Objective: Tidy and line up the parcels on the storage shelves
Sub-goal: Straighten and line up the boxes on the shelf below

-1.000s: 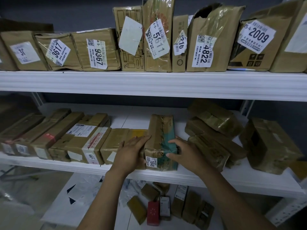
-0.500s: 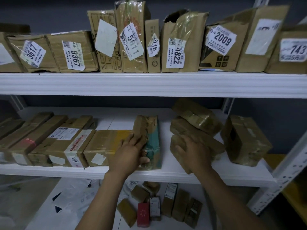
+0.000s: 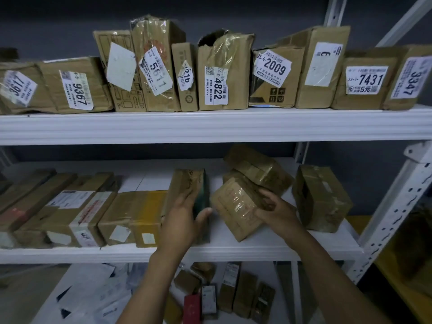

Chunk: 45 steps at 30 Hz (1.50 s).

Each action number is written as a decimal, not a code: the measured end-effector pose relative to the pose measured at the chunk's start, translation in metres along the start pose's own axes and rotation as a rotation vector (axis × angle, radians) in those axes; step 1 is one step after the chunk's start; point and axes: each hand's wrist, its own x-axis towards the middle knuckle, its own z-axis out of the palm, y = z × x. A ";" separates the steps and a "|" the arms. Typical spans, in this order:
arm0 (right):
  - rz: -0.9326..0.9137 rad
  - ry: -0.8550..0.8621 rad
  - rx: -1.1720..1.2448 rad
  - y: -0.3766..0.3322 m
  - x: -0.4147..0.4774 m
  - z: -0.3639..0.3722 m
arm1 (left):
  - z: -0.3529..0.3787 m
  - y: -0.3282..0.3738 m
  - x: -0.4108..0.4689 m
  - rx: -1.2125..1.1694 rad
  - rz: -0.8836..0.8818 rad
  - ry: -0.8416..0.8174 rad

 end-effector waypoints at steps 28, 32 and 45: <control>-0.095 -0.006 0.038 -0.009 -0.017 -0.006 | 0.039 0.045 -0.009 -0.562 0.032 -0.325; -0.134 -0.084 -0.132 0.005 -0.012 -0.005 | 0.057 0.042 -0.011 -0.309 0.112 -0.390; -0.121 -0.162 -0.476 0.028 0.005 0.021 | 0.024 -0.009 0.008 0.404 0.242 -0.087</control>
